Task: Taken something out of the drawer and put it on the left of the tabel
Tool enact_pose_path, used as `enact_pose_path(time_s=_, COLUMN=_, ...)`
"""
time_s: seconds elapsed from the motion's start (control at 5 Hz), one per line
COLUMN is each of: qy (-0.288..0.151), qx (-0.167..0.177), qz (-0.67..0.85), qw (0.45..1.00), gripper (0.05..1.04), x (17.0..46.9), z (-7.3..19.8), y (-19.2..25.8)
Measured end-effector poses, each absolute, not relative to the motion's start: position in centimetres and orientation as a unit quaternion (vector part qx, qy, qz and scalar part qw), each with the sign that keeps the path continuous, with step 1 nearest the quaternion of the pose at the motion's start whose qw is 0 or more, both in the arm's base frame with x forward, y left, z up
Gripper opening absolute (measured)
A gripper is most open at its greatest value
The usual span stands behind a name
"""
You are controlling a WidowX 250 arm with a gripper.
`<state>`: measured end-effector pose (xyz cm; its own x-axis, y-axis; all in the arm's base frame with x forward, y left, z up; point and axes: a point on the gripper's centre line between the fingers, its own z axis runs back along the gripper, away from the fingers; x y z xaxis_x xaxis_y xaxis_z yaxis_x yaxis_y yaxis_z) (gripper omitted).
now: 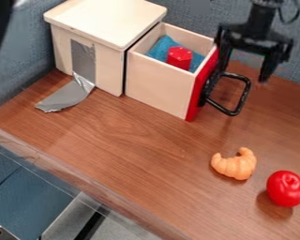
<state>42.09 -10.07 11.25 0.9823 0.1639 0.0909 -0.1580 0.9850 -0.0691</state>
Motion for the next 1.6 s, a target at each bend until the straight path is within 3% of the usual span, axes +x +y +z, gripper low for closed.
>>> enact_pose_path(time_s=0.4, qy=-0.077, qx=-0.054, qz=0.083, qw=0.992, gripper=1.001, x=41.1, z=14.8, y=-9.7)
enact_pose_path(time_s=0.6, qy=-0.083, qx=-0.048, qz=0.109, qw=0.989, gripper=1.001, x=40.7, z=14.9, y=-7.8)
enact_pose_path(time_s=1.2, qy=-0.068, qx=-0.023, qz=0.160, qw=0.985, gripper=1.001, x=41.9, z=13.0, y=-3.3)
enact_pose_path(time_s=1.6, qy=-0.030, qx=-0.009, qz=0.178, qw=0.983, gripper=1.001, x=41.6, z=10.4, y=-0.3)
